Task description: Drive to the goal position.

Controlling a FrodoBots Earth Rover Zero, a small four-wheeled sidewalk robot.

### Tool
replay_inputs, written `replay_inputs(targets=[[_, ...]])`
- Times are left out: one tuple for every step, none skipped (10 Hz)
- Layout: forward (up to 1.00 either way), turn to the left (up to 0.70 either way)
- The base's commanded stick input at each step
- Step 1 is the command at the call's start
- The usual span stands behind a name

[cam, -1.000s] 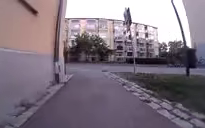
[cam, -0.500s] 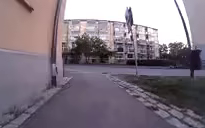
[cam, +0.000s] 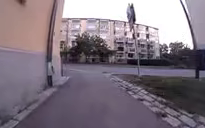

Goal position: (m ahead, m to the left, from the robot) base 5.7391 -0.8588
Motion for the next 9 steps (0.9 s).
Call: replay_inputs(targets=[[0.50,-0.01],[0.50,-0.01],[0.50,-0.01],[0.50,-0.01],[0.50,-0.01],[0.50,-0.01],[0.50,-0.01],[0.50,-0.01],[0.50,-0.01]])
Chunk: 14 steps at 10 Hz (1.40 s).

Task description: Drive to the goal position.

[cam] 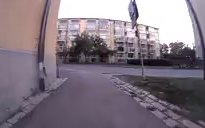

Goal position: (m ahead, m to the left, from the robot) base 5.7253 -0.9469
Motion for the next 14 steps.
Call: replay_inputs(targets=[[0.50,-0.01],[0.50,-0.01],[0.50,-0.01],[0.50,-0.01],[0.50,-0.01],[0.50,-0.01],[0.50,-0.01],[0.50,-0.01],[0.50,-0.01],[0.50,-0.01],[0.50,-0.01],[0.50,-0.01],[0.50,-0.01],[0.50,-0.01]])
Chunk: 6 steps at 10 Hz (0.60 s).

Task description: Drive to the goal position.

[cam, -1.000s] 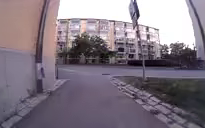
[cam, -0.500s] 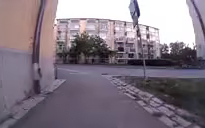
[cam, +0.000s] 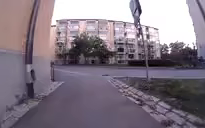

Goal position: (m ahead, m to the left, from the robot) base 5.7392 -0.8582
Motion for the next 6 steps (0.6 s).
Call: replay_inputs(targets=[[0.50,-0.01],[0.50,-0.01],[0.50,-0.01],[0.50,-0.01],[0.50,-0.01],[0.50,-0.01]])
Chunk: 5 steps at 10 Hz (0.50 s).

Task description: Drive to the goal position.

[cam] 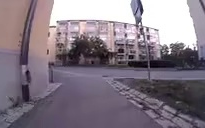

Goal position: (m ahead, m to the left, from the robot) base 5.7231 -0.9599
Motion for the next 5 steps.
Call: replay_inputs(targets=[[0.50,-0.01],[0.50,-0.01],[0.50,-0.01],[0.50,-0.01],[0.50,-0.01]])
